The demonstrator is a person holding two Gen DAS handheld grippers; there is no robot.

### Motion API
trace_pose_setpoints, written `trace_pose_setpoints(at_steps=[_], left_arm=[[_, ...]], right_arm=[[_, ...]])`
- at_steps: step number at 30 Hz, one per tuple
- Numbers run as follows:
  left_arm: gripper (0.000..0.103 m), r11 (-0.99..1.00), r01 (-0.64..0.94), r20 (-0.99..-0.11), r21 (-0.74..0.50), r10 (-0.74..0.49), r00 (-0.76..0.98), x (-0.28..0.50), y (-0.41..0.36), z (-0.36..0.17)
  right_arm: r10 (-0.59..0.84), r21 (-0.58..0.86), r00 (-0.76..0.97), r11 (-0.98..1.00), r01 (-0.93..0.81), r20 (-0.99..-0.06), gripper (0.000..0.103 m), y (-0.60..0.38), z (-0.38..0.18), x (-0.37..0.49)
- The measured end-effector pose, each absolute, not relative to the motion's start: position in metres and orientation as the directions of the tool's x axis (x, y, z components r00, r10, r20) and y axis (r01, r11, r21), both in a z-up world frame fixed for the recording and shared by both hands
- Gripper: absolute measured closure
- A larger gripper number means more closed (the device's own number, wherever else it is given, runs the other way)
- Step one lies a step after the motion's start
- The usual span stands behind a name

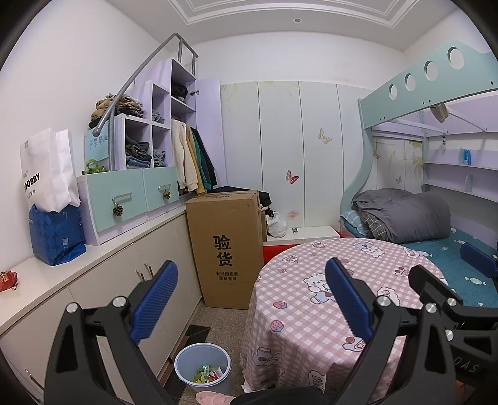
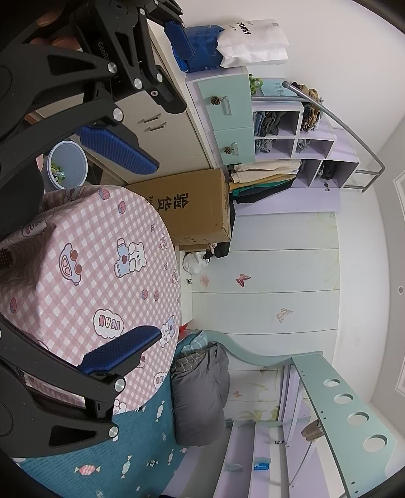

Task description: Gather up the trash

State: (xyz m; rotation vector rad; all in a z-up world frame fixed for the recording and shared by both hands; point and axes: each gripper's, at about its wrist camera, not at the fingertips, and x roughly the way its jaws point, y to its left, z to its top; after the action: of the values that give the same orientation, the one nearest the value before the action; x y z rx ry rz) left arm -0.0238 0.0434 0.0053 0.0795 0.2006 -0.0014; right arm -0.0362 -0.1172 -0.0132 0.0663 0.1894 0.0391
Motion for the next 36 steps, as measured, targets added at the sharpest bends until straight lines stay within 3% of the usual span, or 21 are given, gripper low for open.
trace_pose_setpoints(at_steps=[36], left_arm=[[0.009,0.996,0.026,-0.223,0.088,-0.006,0.975,-0.009,0.067,-0.004]], right_arm=[[0.049,0.084,0.977,0.996,-0.033,-0.206,0.007,-0.116,-0.021,-0.032]])
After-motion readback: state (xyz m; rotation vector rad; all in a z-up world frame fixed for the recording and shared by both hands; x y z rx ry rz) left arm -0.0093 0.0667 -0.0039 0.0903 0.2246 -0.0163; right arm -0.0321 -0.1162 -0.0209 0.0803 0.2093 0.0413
